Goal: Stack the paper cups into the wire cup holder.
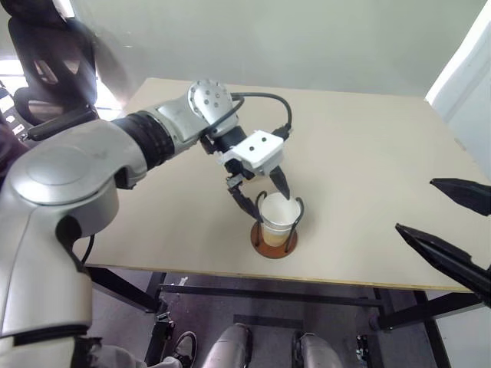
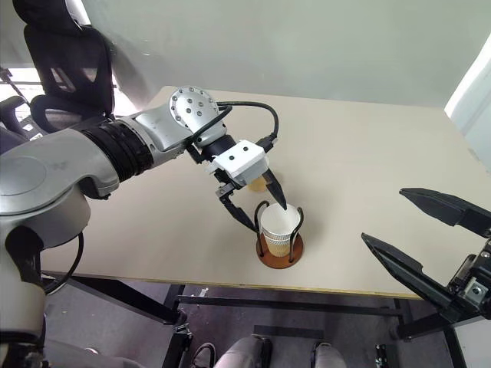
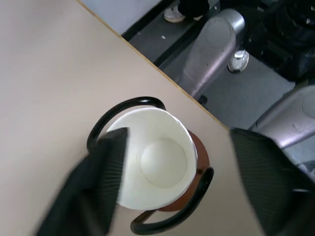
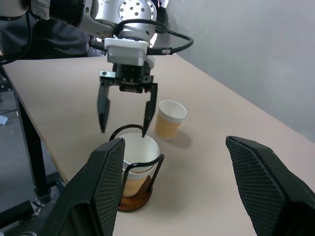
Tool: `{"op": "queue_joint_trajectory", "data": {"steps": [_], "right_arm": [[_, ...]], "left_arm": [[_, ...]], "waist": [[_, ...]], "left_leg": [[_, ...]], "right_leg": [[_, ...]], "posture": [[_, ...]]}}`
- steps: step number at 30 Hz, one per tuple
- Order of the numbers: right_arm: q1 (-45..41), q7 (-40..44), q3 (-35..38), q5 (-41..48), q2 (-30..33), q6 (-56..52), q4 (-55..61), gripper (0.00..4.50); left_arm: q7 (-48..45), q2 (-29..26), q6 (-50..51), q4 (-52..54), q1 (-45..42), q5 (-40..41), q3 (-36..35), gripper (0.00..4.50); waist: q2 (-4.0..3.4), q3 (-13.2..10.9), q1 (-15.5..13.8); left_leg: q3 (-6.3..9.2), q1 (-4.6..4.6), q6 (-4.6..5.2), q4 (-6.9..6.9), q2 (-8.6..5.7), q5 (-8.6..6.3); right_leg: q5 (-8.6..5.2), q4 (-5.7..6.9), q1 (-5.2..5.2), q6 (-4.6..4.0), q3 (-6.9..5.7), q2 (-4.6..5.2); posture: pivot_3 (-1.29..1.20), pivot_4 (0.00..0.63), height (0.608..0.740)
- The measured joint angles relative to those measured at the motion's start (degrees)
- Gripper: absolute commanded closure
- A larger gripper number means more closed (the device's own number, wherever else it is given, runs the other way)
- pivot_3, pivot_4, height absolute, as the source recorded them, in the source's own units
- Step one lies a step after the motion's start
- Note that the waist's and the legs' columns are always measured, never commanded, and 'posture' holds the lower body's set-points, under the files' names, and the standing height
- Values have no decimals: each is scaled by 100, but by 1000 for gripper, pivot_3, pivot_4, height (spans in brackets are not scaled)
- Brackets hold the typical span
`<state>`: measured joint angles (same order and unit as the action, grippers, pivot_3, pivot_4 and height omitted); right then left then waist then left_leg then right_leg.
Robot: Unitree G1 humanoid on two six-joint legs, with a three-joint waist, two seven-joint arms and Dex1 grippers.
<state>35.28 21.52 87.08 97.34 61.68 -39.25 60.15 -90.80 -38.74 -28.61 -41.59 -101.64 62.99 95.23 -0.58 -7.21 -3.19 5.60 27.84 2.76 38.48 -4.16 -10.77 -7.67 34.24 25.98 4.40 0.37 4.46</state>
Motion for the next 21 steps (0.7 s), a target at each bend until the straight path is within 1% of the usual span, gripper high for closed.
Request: {"op": "queue_joint_trajectory", "data": {"steps": [2,4,6,7,8,9,11,12,13,17,21], "right_arm": [[-8,4,-1,-31,11,7,-3,1135],[-23,18,-6,-42,66,15,-7,1135],[-62,55,-58,-80,136,16,-16,1135],[-86,74,-68,-86,144,16,-25,1135],[-115,104,-84,-91,151,16,-56,1135],[-141,122,-103,-94,161,16,-87,1135],[-200,150,-172,-138,171,16,-141,1135],[-224,156,-198,-158,180,16,-147,1135],[-251,174,-245,-193,208,15,-153,1135],[-367,230,-395,-247,246,13,-160,1135],[-480,273,-492,-313,283,1,-220,1135]], "left_arm": [[-4,286,69,-458,201,-34,-493,745],[-8,707,259,-1077,346,-109,-1262,745],[-7,960,502,-1799,342,-397,-2048,745],[-8,980,560,-2129,326,-601,-2327,745],[-4,1043,551,-2556,324,-953,-2619,745],[0,1093,519,-2933,335,-1342,-2870,745],[162,1142,488,-3430,451,-2122,-3327,745],[328,1158,497,-3542,540,-2427,-3508,745],[720,1199,560,-3659,680,-2836,-3767,745],[1900,1195,948,-3842,1107,-3994,-4476,745],[2851,1210,1146,-3889,1383,-4977,-5068,745]], "waist": [[-1,0,-13],[2,-2,-35],[-1,0,-36],[-5,2,-21],[-7,3,-5],[-9,5,7],[-10,4,14],[-10,4,8],[-10,4,8],[-6,2,-12],[-5,1,-24]], "left_leg": [[0,0,0,7,0,0],[0,12,0,19,0,0],[-8,7,3,23,0,-2],[-9,6,5,23,0,-3],[-11,-3,5,22,1,-7],[-12,-6,4,21,2,-9],[-13,-6,4,20,4,-9],[-12,-2,6,21,4,-8],[-12,0,6,22,4,-7],[-16,11,14,22,0,-7],[-22,16,25,22,-4,-11]], "right_leg": [[0,3,-5,1,-2,0],[0,4,-2,1,-5,1],[1,2,-2,2,-5,2],[-2,3,-2,8,-4,2],[-10,2,-3,20,-3,2],[-34,3,-4,58,-3,2],[-44,6,-2,71,-3,-1],[-47,6,-2,75,-2,-3],[-47,5,-3,76,-1,-3],[-45,-10,-4,82,-2,-4],[-41,-21,-5,85,0,-1]], "posture": [[0,150,740],[0,150,740],[0,150,740],[0,150,740],[0,150,740],[0,150,740],[0,150,740],[0,150,740],[0,150,740],[0,150,740],[0,150,740]]}}
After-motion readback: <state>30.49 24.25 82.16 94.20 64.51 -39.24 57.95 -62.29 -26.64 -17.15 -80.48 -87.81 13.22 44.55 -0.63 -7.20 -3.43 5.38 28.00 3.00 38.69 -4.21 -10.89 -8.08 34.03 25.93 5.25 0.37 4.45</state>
